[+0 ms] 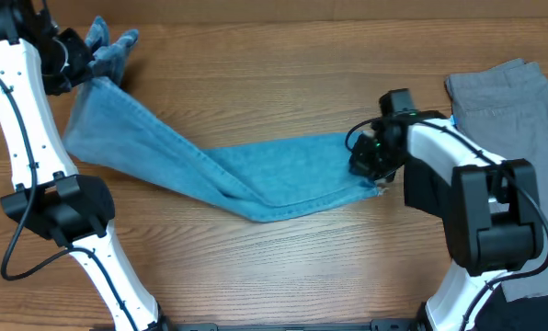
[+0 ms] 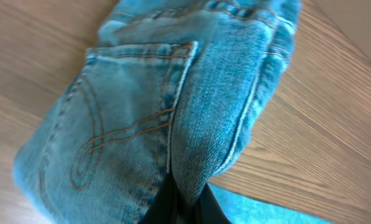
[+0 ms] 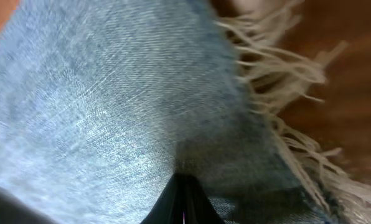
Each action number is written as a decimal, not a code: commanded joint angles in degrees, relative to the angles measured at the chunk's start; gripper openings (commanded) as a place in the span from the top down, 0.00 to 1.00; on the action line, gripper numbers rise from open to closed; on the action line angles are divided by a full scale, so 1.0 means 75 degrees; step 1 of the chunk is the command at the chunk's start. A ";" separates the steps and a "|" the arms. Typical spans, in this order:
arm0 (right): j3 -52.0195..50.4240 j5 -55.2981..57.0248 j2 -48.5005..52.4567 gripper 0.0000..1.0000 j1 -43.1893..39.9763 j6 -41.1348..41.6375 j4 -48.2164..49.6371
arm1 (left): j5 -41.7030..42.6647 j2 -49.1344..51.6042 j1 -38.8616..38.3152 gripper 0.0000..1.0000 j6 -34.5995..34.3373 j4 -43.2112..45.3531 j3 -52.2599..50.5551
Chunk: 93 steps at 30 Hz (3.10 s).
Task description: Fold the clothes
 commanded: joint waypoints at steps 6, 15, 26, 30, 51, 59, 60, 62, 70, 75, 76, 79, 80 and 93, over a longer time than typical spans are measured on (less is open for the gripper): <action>0.0224 0.0994 0.0577 0.96 -0.1757 -0.0294 0.0213 | 0.0481 0.0729 -0.1032 0.96 -0.0154 0.0656 -0.0041; 0.1090 0.0347 0.0577 0.96 -0.2783 -0.0329 -0.0137 | 0.0796 0.1090 -0.1746 0.85 0.0108 0.1853 0.0035; 0.1402 0.0248 0.0577 0.96 -0.2975 -0.0682 -0.0650 | -0.2506 0.0586 -0.0854 0.86 -0.0871 -0.0402 0.0379; 0.1402 0.0265 0.0577 0.96 -0.2827 -0.0653 -0.0667 | -0.2532 0.0446 -0.0271 0.73 -0.1224 -0.0831 0.0379; 0.1396 0.0731 0.0650 0.96 -0.2087 -0.0428 -0.0656 | 0.0242 0.0219 -0.0035 0.04 0.0376 -0.0192 0.0338; 0.1396 0.0740 0.0650 0.96 -0.1670 -0.0431 -0.0688 | -0.2687 0.0944 -0.1830 0.00 0.0017 0.0635 0.0230; 0.1396 0.0740 0.0650 0.96 -0.1629 -0.0428 -0.0720 | -0.3028 0.1116 -0.1988 0.00 -0.0093 0.0691 0.0230; 0.1396 0.0740 0.0650 0.96 -0.1562 -0.0428 -0.0793 | -0.3593 0.1469 -0.2203 0.00 -0.0391 0.0775 0.0230; 0.1396 0.0740 0.0650 0.96 -0.1539 -0.0431 -0.1020 | -0.4800 0.2812 -0.2136 0.00 -0.0868 0.0801 0.0230; 0.1396 0.0749 0.0650 0.96 -0.1539 -0.0463 -0.1061 | -0.4899 0.3063 -0.1856 0.00 -0.0871 0.1035 0.0230; 0.1396 0.0746 0.0650 0.96 -0.1539 -0.0463 -0.1061 | -0.4902 0.3063 -0.1818 0.00 -0.0868 0.1105 0.0230; 0.1396 0.0746 0.0650 0.96 -0.1539 -0.0460 -0.1058 | -0.4902 0.3063 -0.1746 0.00 -0.0816 0.1253 0.0227; 0.1396 0.0746 0.0650 0.96 -0.1539 -0.0458 -0.1058 | -0.4905 0.3063 -0.1734 0.02 -0.0804 0.1253 0.0227; 0.1387 0.1099 0.0650 0.96 -0.1539 -0.0458 -0.1145 | -0.4943 0.2273 -0.1676 0.69 -0.1072 0.0976 0.0781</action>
